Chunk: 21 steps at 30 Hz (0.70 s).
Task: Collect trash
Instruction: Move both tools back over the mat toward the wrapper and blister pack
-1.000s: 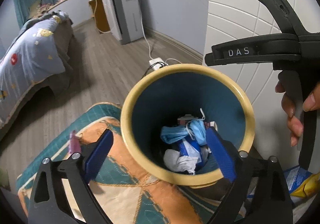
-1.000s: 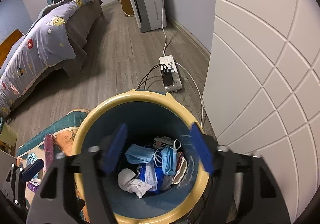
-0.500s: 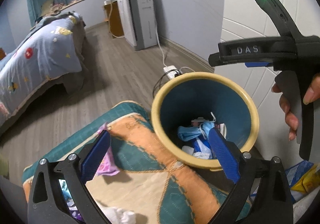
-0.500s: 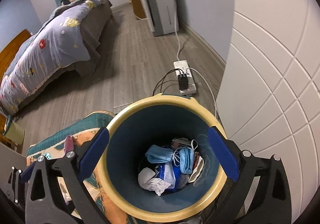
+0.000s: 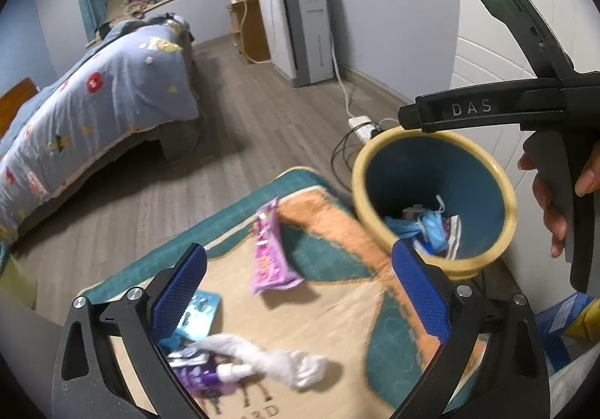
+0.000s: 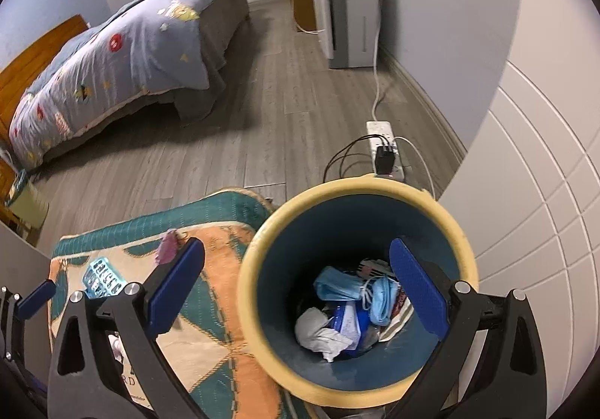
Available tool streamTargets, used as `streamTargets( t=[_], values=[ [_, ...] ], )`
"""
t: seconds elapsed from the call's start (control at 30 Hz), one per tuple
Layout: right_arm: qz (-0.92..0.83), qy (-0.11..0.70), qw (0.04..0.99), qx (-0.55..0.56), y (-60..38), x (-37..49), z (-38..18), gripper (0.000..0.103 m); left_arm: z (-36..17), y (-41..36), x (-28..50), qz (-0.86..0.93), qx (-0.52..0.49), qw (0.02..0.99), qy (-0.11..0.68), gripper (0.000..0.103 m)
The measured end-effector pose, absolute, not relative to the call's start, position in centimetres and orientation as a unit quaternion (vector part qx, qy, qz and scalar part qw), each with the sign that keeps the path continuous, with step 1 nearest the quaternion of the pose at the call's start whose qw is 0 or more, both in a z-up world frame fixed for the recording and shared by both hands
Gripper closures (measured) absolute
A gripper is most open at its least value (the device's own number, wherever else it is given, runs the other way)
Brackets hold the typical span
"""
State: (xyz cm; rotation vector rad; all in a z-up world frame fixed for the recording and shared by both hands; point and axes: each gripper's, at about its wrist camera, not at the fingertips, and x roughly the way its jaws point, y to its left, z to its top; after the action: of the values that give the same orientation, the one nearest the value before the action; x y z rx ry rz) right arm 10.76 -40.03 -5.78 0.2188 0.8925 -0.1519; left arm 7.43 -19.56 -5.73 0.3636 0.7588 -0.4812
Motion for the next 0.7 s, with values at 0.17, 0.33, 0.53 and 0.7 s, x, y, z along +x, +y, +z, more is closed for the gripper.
streamTargets(
  t=[0.17, 0.33, 0.53, 0.7],
  values=[
    [-0.06, 0.438, 0.891, 0.103, -37.6, 11.7, -6.5, 0.006, -5.8, -16.9, 7.7, -0.217, 0.173, 0.886, 0.371, 0.005],
    [-0.04, 0.452, 0.887, 0.086, -34.3, 13.2, -7.6, 0.006, -5.9, -13.0, 9.0, -0.199, 0.153, 0.889, 0.383, 0.005],
    [-0.018, 0.469, 0.88, 0.066, -31.0, 15.4, -9.1, 0.006, -5.6, -7.2, 12.6, -0.144, 0.098, 0.903, 0.394, 0.005],
    [-0.001, 0.486, 0.873, 0.046, -28.7, 17.1, -10.7, 0.006, -6.1, -2.6, 15.5, -0.095, 0.052, 0.906, 0.41, 0.005]
  ],
)
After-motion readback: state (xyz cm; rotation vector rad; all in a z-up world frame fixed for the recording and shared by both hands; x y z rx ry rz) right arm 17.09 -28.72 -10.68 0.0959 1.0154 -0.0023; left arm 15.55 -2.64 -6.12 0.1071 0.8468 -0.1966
